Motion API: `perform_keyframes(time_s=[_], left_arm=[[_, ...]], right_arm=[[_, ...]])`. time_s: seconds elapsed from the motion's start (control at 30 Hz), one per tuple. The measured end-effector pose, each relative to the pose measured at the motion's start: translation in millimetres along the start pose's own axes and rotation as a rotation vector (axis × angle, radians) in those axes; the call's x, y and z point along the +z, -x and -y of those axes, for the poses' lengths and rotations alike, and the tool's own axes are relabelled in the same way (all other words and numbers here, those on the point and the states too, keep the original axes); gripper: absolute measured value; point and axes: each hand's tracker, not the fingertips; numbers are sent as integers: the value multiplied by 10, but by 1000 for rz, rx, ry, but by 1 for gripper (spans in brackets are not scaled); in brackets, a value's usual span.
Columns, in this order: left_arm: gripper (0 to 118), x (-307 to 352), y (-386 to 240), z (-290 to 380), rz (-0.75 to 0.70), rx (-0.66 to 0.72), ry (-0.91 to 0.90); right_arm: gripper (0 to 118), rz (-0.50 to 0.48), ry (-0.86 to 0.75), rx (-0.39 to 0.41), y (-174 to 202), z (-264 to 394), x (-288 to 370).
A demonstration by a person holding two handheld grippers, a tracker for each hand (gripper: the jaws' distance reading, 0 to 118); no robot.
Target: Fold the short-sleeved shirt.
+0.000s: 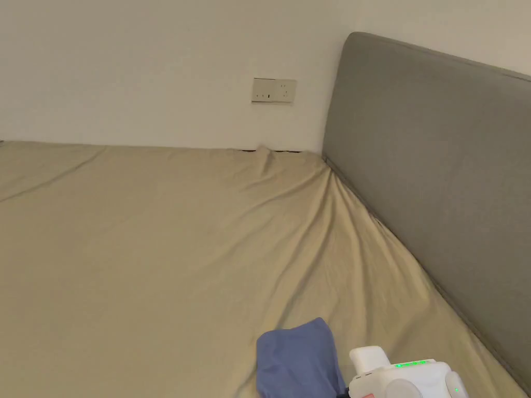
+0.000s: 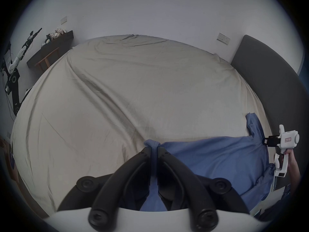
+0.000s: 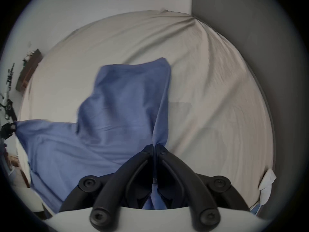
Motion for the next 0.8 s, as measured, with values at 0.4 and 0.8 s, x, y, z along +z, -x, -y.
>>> perform_keyframes(time_s=[0.4, 0.8], left_arm=[[7, 1166, 108, 296, 32, -24, -57], [7, 1340, 323, 1989, -51, -68, 170]], right_arm=[[5, -66, -273, 33, -224, 714, 1755], [5, -36, -4, 37, -193, 2631, 1519]])
